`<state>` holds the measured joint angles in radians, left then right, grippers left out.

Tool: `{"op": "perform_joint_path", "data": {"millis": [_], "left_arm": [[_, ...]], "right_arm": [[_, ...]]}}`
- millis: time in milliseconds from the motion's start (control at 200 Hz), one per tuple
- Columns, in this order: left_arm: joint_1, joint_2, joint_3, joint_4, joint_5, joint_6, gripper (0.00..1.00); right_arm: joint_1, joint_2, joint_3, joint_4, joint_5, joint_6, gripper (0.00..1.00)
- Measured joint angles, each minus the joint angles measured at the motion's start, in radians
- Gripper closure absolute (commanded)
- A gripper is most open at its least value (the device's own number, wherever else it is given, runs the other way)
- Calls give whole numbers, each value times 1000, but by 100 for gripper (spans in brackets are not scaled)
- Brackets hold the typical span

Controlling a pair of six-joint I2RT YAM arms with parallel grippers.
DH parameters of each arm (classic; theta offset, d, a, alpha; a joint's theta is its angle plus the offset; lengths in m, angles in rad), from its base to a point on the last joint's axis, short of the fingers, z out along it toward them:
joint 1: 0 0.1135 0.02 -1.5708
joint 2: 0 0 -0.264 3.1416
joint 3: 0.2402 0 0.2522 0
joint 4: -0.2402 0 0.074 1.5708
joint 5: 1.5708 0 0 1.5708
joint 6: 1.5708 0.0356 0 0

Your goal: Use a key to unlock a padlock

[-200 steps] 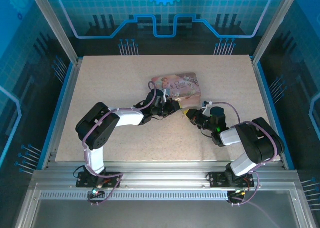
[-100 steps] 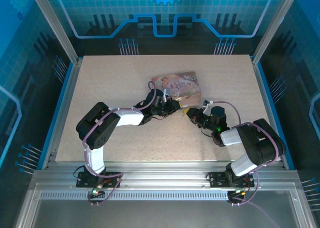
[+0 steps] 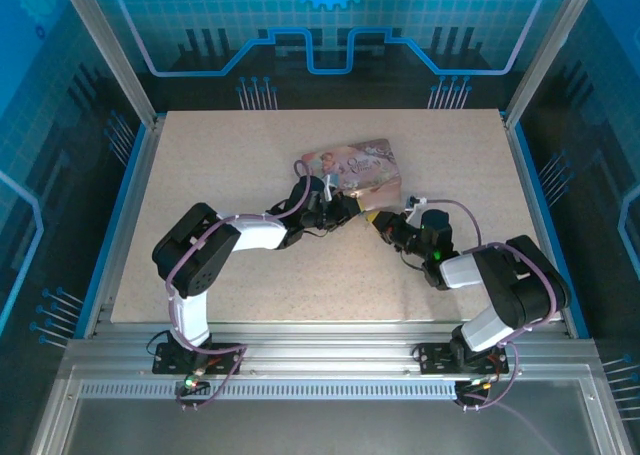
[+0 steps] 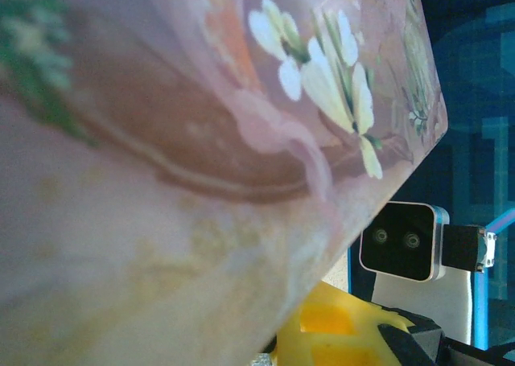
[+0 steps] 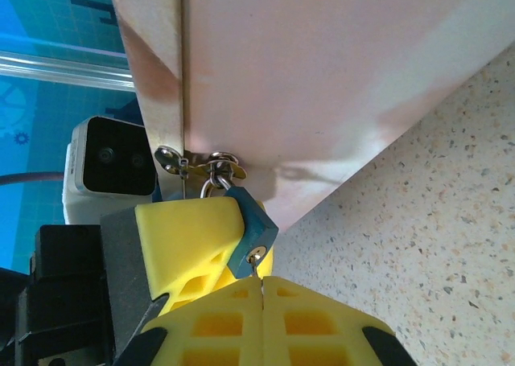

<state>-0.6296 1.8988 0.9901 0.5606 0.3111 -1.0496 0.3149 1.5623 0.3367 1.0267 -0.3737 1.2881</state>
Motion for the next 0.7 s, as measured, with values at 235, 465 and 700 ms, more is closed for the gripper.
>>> {"op": "perform_joint_path", "data": {"millis": [235,465,700], "left_arm": [[8,7,0,6,-1,-11,96],[9,13,-10,14,-7,-24,96],[13,19,-12,14,-12,-26,97]], "right_arm": [[0,42,17,13,0,64,100],[1,82,20,44,0,167,100],[3,141,37,82,2,243,100]]}}
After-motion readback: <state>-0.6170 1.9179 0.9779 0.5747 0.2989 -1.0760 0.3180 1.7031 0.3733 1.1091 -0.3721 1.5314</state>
